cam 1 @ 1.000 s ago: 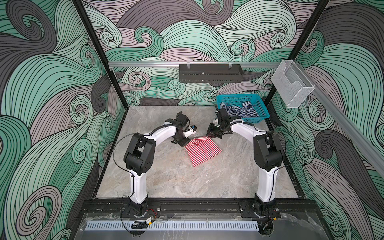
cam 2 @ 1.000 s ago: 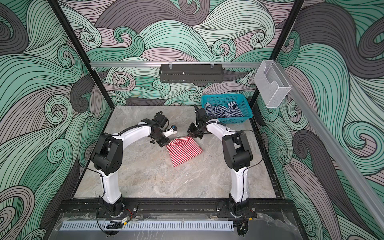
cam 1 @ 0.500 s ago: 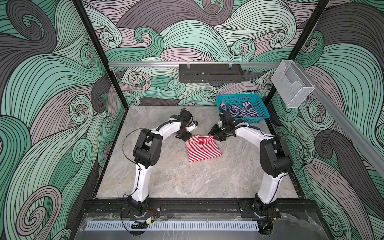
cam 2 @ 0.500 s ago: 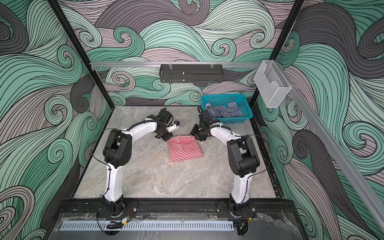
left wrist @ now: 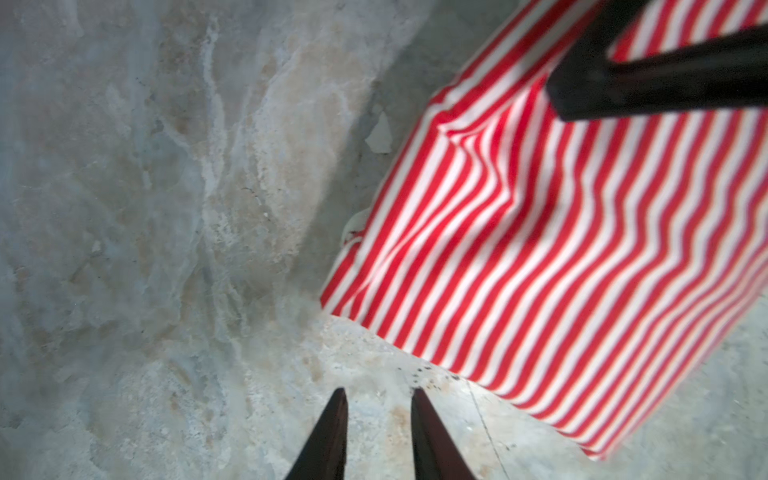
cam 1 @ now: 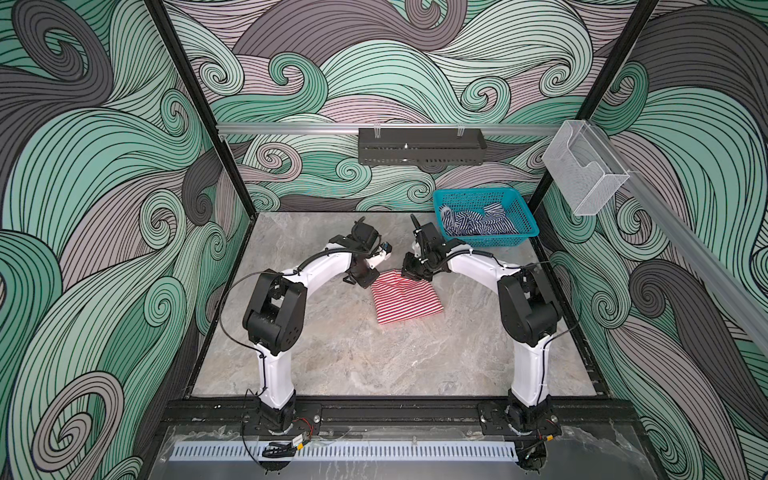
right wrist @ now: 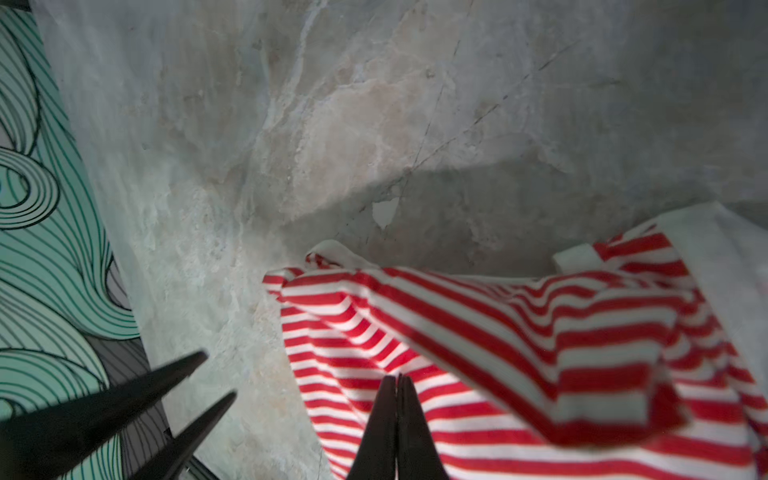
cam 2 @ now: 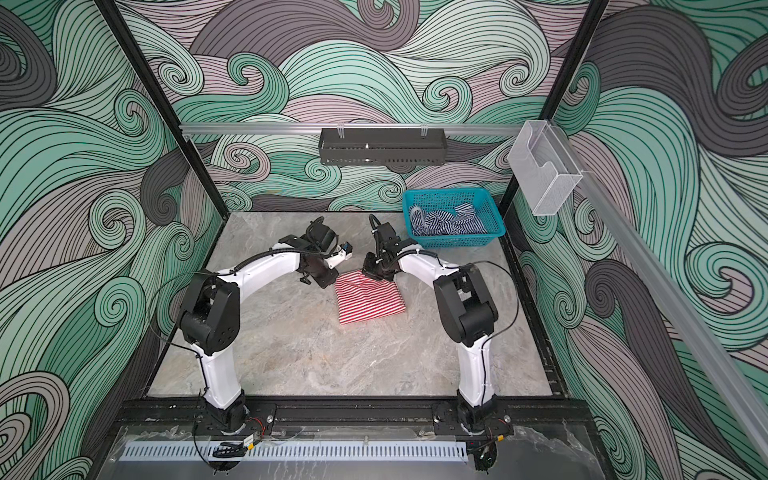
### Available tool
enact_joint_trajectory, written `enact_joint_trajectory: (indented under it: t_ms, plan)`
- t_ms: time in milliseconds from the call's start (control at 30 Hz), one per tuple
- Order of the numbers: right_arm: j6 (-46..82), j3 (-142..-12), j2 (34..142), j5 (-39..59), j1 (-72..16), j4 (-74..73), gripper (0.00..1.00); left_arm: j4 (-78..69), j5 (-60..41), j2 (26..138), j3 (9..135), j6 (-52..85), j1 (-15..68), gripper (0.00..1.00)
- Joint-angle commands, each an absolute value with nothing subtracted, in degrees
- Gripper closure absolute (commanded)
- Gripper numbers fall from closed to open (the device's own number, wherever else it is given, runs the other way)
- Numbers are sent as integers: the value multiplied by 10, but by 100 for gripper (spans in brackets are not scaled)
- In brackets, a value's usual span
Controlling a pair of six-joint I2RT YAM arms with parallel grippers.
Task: Fold and stack the tank tops
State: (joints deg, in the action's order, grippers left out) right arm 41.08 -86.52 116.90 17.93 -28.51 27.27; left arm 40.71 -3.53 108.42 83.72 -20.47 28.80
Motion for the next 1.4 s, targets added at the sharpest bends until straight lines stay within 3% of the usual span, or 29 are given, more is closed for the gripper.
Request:
enact_joint_trajectory:
  t_ms: [0, 133, 267, 533, 700, 800, 933, 1367]
  plan:
    - [399, -886, 1188, 133, -267, 293, 94, 424, -82, 1069, 804, -205, 314, 69]
    - [399, -873, 1196, 57, -237, 323, 94, 415, -95, 1065, 779, -201, 347, 69]
    - [395, -866, 1202, 42, -227, 338, 93, 403, -88, 1079, 772, -201, 375, 69]
    - [364, -875, 1208, -31, -233, 398, 90, 441, 7, 1162, 820, -193, 395, 70]
    - [345, -863, 1138, -62, -258, 390, 84, 454, 37, 1163, 819, -197, 395, 70]
    - [344, -854, 1101, -25, -273, 344, 74, 445, 33, 1152, 806, -196, 394, 70]
    - [363, -889, 1129, 55, -268, 325, 57, 426, 28, 1138, 786, -197, 394, 70]
    - [355, -942, 1208, 89, -239, 337, 53, 413, 55, 1117, 763, -200, 384, 71]
